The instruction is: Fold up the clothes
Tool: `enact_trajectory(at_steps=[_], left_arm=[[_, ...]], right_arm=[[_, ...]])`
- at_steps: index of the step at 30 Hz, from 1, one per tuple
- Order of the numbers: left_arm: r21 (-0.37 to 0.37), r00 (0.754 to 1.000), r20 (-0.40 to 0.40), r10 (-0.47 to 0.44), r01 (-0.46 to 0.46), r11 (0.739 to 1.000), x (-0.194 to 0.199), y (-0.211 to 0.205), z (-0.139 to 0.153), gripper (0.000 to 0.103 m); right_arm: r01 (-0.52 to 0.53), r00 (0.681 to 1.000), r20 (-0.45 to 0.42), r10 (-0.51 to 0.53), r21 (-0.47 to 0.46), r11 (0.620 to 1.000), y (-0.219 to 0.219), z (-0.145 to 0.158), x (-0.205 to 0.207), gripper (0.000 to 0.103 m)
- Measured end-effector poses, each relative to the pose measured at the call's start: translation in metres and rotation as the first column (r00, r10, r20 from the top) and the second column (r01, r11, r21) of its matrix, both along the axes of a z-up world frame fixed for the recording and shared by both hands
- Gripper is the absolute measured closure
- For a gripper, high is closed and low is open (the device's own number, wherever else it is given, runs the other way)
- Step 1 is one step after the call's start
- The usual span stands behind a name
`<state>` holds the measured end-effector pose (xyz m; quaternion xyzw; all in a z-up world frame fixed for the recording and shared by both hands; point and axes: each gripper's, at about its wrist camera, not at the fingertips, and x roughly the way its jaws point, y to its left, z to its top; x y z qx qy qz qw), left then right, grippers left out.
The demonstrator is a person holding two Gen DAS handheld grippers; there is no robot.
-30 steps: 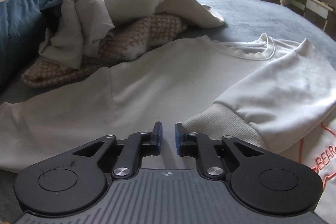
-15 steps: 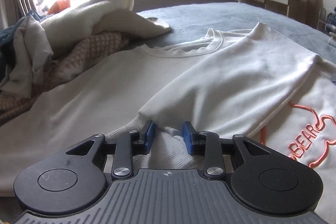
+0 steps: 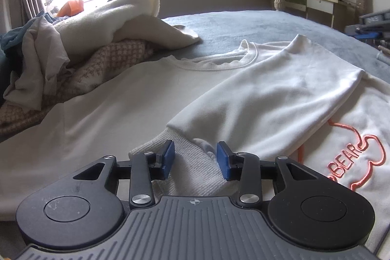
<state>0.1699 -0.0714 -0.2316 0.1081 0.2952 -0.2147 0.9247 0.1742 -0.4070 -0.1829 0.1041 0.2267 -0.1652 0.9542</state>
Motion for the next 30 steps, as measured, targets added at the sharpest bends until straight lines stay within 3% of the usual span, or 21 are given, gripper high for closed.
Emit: enact_trajectory(at_steps=[3, 8, 13, 16, 21, 27, 30], left_arm=[[-0.002, 1.0, -0.008, 0.009, -0.009, 1.0, 0.001, 0.0, 0.0, 0.065], [-0.001, 1.0, -0.02, -0.002, 0.002, 1.0, 0.003, 0.002, 0.0, 0.065], [-0.019, 1.0, -0.025, -0.012, 0.012, 1.0, 0.002, 0.006, -0.002, 0.065], [-0.028, 1.0, -0.025, -0.011, 0.01, 1.0, 0.002, 0.007, -0.002, 0.064], [-0.036, 0.999, -0.029, -0.016, 0.015, 0.999, 0.004, 0.008, -0.003, 0.064], [-0.034, 0.999, -0.052, -0.005, 0.003, 0.999, 0.007, 0.007, -0.001, 0.064], [-0.034, 0.998, -0.061, 0.006, -0.008, 0.999, 0.008, 0.006, -0.001, 0.064]], right_arm=[[-0.031, 0.996, -0.08, 0.034, 0.042, 0.999, -0.019, -0.014, 0.057, 0.093], [-0.044, 0.978, -0.201, 0.056, 0.063, 0.997, -0.041, -0.052, 0.12, 0.096], [-0.042, 0.976, -0.209, 0.062, 0.1, 0.994, -0.06, -0.065, 0.149, 0.098], [0.008, 0.981, -0.193, 0.026, 0.172, 0.985, -0.078, -0.058, 0.154, 0.097], [0.127, 0.984, -0.155, -0.084, 0.296, 0.947, -0.119, -0.027, 0.12, 0.096], [-0.029, 0.984, -0.154, 0.093, 0.373, 0.928, -0.097, 0.007, 0.036, 0.096], [-0.053, 0.967, -0.202, 0.152, 0.424, 0.904, -0.079, -0.009, 0.011, 0.095]])
